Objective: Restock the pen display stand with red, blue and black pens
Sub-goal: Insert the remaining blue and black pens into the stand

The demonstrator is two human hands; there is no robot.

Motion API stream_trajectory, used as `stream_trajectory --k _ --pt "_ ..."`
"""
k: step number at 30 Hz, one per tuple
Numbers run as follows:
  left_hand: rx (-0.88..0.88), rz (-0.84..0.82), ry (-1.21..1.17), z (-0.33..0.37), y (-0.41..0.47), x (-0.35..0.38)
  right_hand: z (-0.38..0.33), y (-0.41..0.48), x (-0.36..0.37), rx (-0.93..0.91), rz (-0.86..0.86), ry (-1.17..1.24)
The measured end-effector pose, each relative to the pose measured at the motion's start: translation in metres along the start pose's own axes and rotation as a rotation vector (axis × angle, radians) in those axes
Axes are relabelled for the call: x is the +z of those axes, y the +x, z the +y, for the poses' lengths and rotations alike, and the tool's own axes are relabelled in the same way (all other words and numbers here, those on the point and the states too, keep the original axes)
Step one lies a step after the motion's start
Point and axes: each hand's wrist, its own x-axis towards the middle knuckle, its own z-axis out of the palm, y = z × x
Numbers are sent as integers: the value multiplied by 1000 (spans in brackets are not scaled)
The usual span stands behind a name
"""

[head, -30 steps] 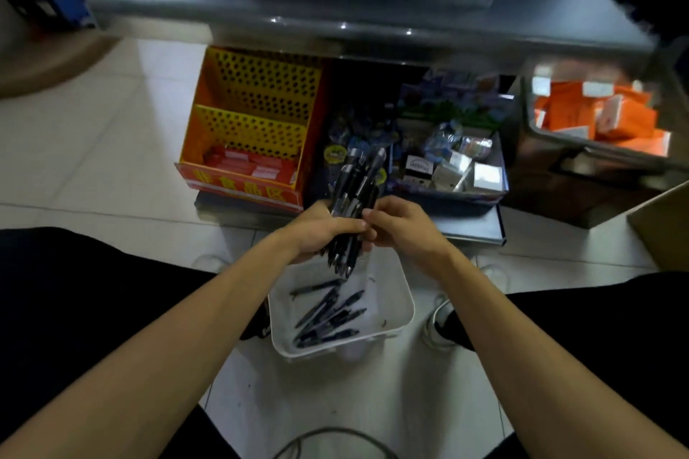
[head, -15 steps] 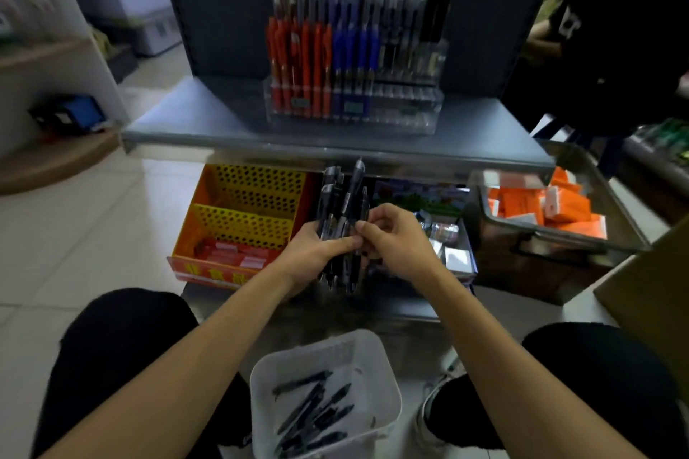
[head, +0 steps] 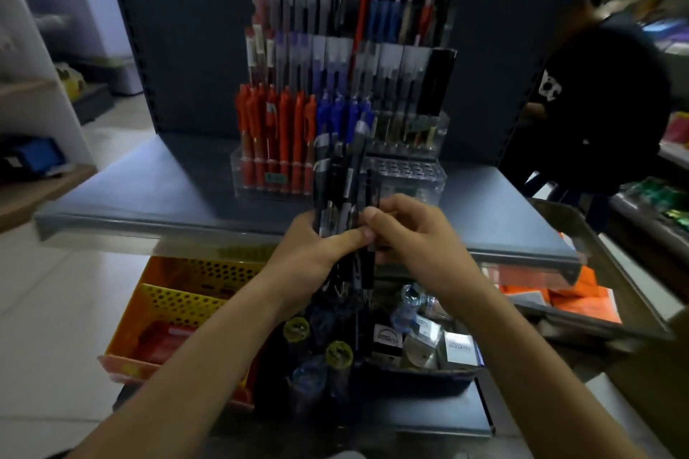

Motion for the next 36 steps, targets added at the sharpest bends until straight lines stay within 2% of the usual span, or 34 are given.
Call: stream_trajectory --k 3,7,18,25,29,36 --pt "60 -8 24 4 17 -2 5 12 1 -61 89 67" --pt "51 -27 13 5 35 -9 10 28 9 -118 179 52" --pt "63 10 -154 5 37 -17 -8 33 -2 -132 267 32" --pt "70 36 -179 8 35 -18 -37 53 -20 -196 454 60" --pt "101 36 -196 7 40 -19 -47 76 -30 -264 549 -128" --pt "127 5 -245 5 50 -27 -33 105 -26 -261 489 -510"
